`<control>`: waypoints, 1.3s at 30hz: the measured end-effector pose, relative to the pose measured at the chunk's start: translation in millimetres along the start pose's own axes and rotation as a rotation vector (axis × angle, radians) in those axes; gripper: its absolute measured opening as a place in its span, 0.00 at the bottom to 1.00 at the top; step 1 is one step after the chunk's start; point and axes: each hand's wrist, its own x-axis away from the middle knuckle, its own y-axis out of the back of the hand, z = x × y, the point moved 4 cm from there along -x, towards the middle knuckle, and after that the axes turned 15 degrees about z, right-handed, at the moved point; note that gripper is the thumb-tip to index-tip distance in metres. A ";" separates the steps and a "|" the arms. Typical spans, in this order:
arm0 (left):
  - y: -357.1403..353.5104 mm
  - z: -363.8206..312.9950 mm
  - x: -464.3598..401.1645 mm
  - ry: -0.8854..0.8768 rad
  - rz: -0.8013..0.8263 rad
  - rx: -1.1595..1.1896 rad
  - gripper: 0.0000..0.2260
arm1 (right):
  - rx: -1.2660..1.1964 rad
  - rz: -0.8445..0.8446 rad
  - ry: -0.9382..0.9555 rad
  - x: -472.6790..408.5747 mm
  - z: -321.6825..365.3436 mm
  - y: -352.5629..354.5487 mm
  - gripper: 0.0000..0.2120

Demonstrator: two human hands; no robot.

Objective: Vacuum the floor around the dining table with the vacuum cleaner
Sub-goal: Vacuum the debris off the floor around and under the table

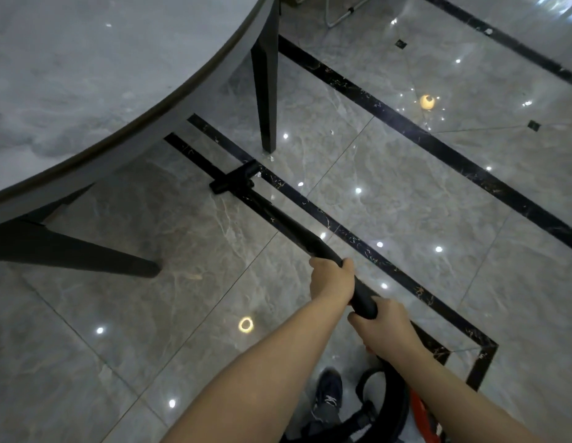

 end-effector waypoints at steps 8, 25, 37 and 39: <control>-31.9 15.4 13.3 -0.050 -0.040 -0.163 0.20 | -0.021 -0.021 -0.010 16.8 -30.6 2.4 0.13; -31.5 -8.5 -12.7 -0.092 -0.080 -0.246 0.22 | -0.187 -0.045 0.009 -2.2 -21.7 11.3 0.07; -42.9 -26.1 -34.5 -0.026 0.034 -0.168 0.25 | -0.286 -0.073 -0.010 -14.1 -24.8 26.6 0.02; -53.1 -21.6 -33.9 -0.021 0.061 -0.191 0.25 | -0.319 -0.083 -0.028 -6.2 -34.8 27.2 0.03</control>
